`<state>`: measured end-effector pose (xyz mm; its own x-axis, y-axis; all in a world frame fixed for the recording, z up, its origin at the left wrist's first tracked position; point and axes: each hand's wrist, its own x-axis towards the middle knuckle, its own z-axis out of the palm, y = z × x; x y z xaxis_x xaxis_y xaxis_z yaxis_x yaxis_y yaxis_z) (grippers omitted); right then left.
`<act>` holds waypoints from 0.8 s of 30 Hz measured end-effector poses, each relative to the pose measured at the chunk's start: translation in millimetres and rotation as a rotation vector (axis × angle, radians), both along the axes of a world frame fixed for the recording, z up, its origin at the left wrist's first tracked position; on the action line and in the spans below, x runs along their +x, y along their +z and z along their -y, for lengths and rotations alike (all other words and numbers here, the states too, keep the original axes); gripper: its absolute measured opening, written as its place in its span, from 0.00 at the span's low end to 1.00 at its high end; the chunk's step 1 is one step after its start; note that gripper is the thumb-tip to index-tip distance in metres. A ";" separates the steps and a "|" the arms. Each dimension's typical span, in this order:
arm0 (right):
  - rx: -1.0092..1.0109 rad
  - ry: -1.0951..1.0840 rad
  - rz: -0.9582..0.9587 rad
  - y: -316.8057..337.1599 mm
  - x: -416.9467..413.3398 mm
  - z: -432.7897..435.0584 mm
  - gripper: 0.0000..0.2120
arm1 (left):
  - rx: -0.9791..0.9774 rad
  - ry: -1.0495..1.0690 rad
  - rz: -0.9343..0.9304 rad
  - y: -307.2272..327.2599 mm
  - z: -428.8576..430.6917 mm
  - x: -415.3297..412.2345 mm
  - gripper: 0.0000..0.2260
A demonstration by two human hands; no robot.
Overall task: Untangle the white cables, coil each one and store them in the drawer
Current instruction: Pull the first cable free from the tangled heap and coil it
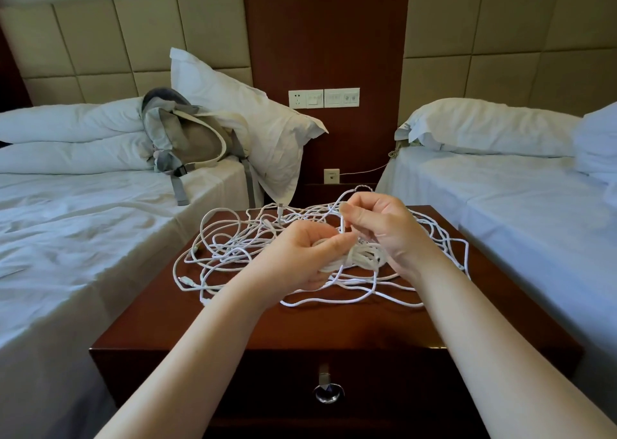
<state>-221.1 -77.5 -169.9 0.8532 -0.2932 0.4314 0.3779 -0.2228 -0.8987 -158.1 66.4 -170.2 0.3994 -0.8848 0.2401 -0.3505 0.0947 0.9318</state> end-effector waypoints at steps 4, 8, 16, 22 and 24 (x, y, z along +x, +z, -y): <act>-0.038 -0.089 0.007 2.1 1.7 -5.7 0.15 | 0.101 0.165 0.104 -5.7 2.4 9.7 0.15; -0.035 -0.119 -0.032 3.2 2.0 -6.8 0.15 | 0.056 0.364 0.056 -20.1 8.8 19.5 0.15; -0.239 -0.055 -0.064 -2.8 9.8 -31.5 0.13 | -0.081 0.508 -0.222 -27.3 16.1 29.1 0.15; -0.491 -0.010 -0.079 -3.2 8.7 -40.0 0.09 | -0.220 0.612 -0.328 -13.8 5.8 38.1 0.17; -0.556 -0.037 -0.096 -5.0 11.0 -40.5 0.09 | -0.276 0.627 -0.330 -11.1 2.3 39.8 0.16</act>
<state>-210.1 -37.0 -174.9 0.8899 -0.0745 0.4500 0.2828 -0.6840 -0.6725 -118.3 64.1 -181.3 0.8971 -0.3938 0.2002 -0.1222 0.2143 0.9691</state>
